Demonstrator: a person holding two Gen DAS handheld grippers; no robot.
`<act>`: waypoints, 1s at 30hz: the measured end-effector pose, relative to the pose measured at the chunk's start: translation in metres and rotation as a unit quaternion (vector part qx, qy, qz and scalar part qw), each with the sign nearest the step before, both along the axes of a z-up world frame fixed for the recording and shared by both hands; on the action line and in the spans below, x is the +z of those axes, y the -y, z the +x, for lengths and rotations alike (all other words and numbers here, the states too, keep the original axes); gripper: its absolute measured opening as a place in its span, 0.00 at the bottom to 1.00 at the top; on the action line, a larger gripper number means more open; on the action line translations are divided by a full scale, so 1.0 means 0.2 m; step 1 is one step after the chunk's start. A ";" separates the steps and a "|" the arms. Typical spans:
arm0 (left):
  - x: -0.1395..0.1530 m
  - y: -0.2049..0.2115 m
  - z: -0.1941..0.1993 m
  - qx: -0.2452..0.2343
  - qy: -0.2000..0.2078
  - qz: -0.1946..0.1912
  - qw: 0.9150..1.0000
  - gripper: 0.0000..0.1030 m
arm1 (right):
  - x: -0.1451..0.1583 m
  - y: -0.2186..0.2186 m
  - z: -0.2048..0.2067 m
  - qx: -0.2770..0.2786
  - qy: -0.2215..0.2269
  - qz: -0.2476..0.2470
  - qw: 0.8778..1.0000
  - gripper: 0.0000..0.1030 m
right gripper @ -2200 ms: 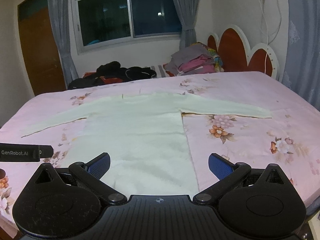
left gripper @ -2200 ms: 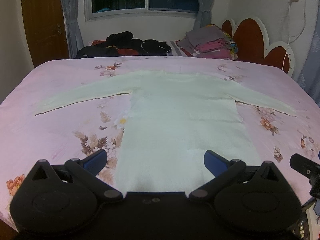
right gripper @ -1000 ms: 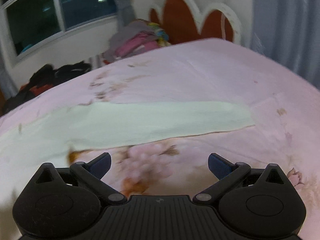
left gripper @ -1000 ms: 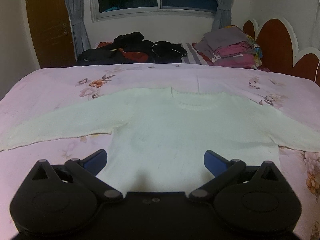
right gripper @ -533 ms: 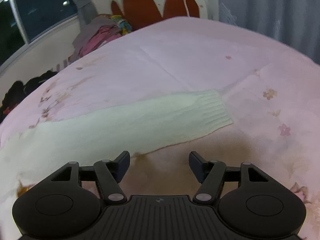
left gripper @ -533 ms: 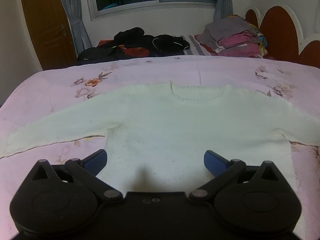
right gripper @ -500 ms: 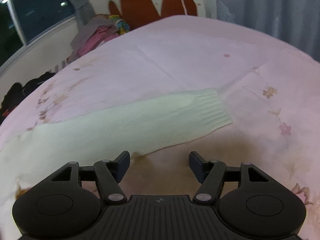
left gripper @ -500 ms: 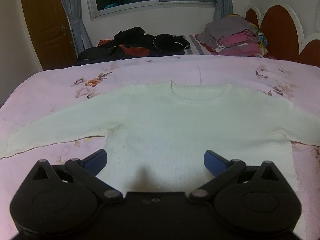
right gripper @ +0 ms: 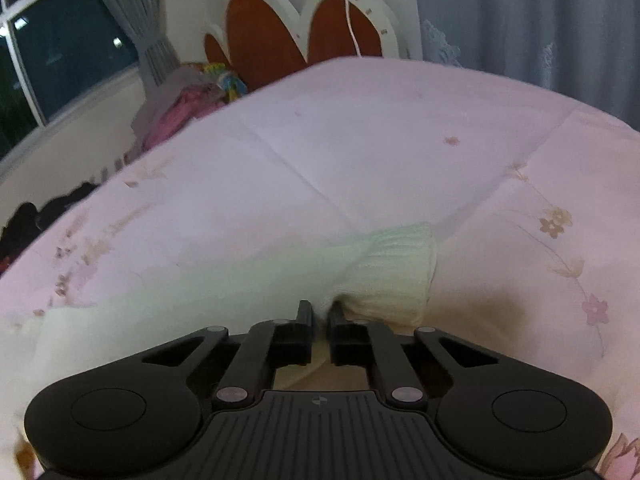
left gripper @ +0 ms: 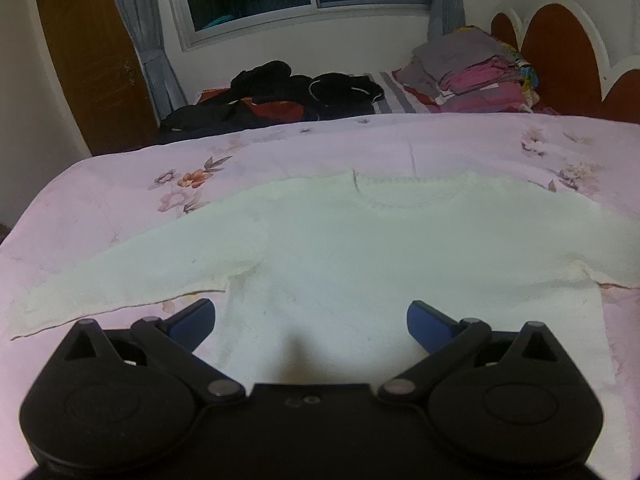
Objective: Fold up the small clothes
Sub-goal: 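Lower the right gripper onto a sweater sleeve cuff and grasp it, then carry the held sleeve across the sweater body and open the right gripper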
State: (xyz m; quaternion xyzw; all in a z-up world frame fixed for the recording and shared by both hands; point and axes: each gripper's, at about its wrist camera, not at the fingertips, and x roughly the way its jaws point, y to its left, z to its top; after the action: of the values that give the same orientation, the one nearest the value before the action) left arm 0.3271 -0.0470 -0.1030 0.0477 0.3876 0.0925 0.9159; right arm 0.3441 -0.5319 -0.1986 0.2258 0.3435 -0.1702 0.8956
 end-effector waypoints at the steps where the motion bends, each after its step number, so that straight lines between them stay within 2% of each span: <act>1: 0.00 -0.01 0.00 -0.002 0.002 -0.003 1.000 0.99 | 0.03 -0.02 0.00 0.007 0.011 -0.002 1.000 0.06; 9: 0.04 -0.11 0.01 0.008 0.015 -0.020 1.000 0.99 | 0.34 -0.36 0.07 0.090 0.089 -0.020 0.992 0.06; 13: 0.06 -0.23 0.01 0.021 0.026 -0.032 0.999 1.00 | 0.50 -0.67 0.12 0.152 0.128 -0.022 0.980 0.06; 17: 0.06 -0.35 0.00 0.025 0.033 -0.040 0.998 1.00 | 0.57 -1.02 0.18 0.207 0.142 -0.012 0.968 0.06; 21: 0.06 -0.48 -0.01 0.029 0.031 -0.049 0.998 1.00 | 0.54 -1.40 0.23 0.258 0.138 0.004 0.956 0.06; 25: 0.04 -0.59 0.00 0.033 0.021 -0.064 0.997 1.00 | 0.43 -1.79 0.26 0.314 0.114 0.016 0.943 0.06; 30: 0.01 -0.66 0.02 0.036 0.020 -0.072 0.997 0.98 | 0.28 -2.07 0.27 0.357 0.079 0.044 0.930 0.06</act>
State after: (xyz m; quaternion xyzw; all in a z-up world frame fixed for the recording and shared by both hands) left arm 0.3310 0.0849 -0.1001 -0.0345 0.3764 0.0982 0.9206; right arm 0.3975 -0.1174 -0.1430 0.1402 0.3365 0.1945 0.9106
